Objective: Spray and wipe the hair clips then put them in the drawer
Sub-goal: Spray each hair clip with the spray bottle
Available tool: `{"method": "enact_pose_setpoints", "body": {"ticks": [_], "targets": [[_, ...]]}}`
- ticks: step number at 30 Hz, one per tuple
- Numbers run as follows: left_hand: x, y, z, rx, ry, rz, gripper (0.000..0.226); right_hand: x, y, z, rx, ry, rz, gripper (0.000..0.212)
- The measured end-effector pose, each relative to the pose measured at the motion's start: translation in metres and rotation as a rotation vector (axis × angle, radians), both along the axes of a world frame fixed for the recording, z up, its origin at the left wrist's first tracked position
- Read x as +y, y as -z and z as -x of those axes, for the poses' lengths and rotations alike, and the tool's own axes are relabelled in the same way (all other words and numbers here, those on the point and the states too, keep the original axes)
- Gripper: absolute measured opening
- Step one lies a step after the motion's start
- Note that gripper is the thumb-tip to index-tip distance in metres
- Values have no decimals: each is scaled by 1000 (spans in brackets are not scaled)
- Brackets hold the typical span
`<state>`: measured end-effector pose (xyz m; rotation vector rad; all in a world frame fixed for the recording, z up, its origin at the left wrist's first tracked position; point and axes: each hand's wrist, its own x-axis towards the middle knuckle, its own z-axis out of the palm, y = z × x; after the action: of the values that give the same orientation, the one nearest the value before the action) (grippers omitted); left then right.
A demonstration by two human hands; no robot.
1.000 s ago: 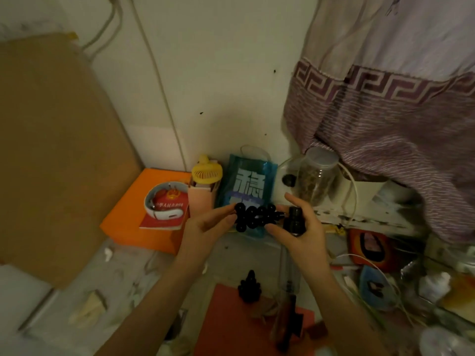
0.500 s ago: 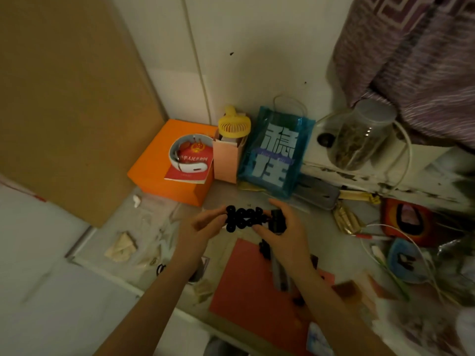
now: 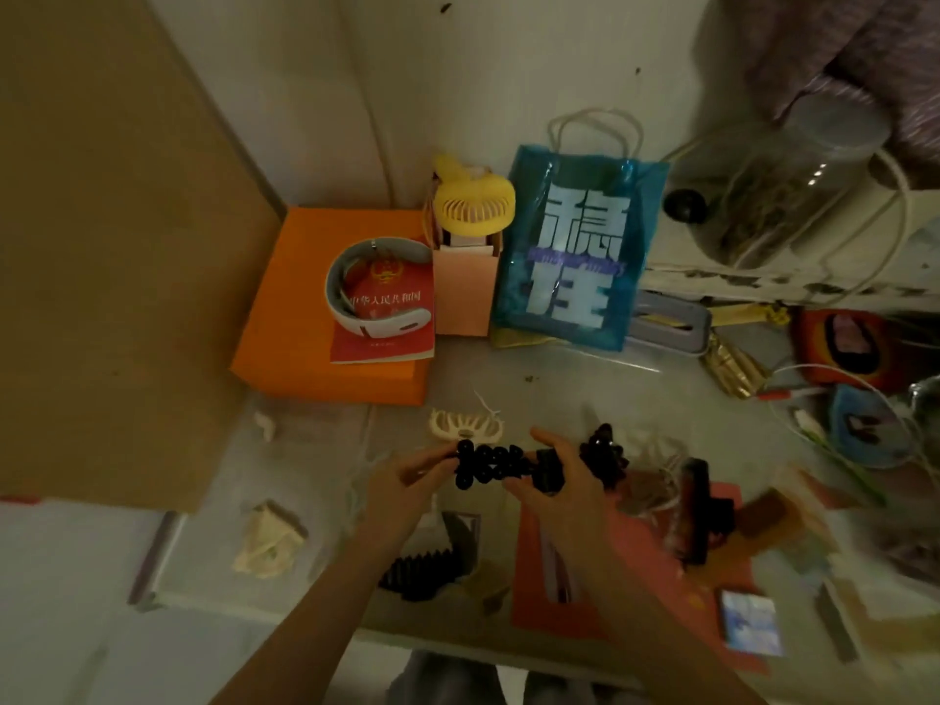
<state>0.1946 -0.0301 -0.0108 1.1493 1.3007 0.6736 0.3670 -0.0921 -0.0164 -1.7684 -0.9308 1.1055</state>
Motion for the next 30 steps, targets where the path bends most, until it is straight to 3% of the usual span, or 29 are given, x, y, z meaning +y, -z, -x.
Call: {"method": "enact_pose_setpoints", "body": {"ticks": [7,14,30], "targets": [[27,40,24,102,202,47,33,2,35,37,67,201,83,51],[36,76,21,117,270,20,38,1,69,38,24,330,174,54],[38,112,12,481,428,-258,38,-4,106,35,32,337,192,56]]}}
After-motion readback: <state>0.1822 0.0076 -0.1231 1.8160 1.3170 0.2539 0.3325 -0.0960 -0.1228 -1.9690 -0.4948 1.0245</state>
